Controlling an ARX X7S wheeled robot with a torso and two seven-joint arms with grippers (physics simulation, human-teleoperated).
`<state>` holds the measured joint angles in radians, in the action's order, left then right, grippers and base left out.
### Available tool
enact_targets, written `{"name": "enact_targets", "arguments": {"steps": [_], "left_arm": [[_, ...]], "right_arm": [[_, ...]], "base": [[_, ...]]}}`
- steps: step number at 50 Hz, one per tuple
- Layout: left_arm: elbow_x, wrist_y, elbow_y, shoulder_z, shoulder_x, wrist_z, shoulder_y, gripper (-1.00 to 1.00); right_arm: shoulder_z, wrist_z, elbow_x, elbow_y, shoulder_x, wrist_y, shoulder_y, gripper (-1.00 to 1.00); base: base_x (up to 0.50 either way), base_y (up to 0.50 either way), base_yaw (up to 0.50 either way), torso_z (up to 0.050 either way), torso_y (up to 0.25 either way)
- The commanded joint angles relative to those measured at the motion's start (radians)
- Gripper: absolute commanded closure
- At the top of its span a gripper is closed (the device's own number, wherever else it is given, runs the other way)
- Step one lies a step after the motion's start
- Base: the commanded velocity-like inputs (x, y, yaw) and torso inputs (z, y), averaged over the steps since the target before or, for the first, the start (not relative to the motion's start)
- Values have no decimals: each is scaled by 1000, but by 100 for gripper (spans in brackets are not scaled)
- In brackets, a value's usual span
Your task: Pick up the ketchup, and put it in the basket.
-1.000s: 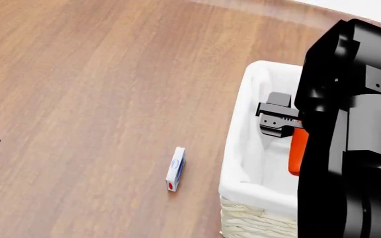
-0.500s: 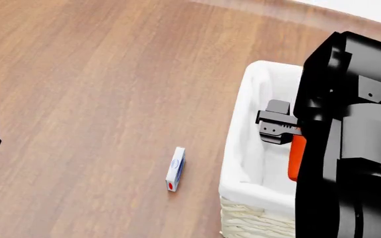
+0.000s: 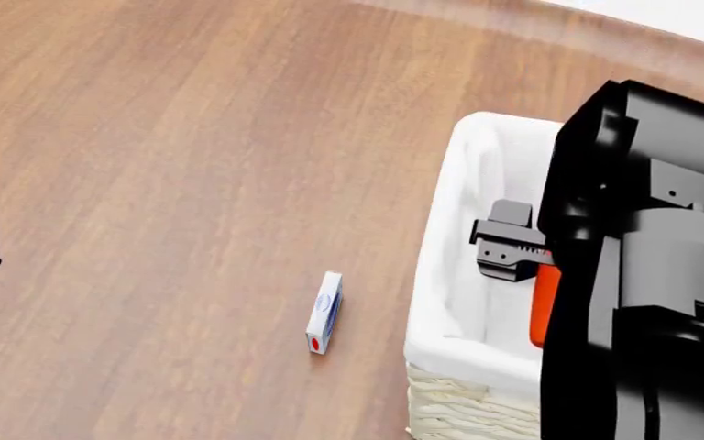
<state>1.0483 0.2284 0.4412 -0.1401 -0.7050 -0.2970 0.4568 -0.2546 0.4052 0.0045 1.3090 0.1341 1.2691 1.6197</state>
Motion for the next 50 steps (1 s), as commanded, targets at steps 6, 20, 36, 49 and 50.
{"name": "enact_targets", "arguments": {"steps": [6, 20, 36, 49, 50], "left_arm": [[2, 0, -4, 0, 0, 0, 0, -100], [4, 0, -5, -1, 0, 0, 1, -100], [8, 2, 0, 0, -2, -5, 2, -100], [11, 3, -1, -1, -2, -4, 3, -100], [12, 4, 0, -1, -2, -4, 3, -100]], "right_arm": [[11, -7, -3, -1, -1, -3, -1, 100], [12, -10, -3, -1, -2, -3, -5, 100], [15, -21, -4, -1, 0, -7, -11, 100], [-57, -31, 19, -1, 12, -28, -13, -100], [-55, -23, 11, -1, 11, 7, -13, -100]], "base": [[0, 0, 0, 0, 0], [0, 0, 0, 1, 0], [0, 0, 0, 0, 0], [0, 0, 0, 0, 1], [0, 0, 0, 0, 0]]}}
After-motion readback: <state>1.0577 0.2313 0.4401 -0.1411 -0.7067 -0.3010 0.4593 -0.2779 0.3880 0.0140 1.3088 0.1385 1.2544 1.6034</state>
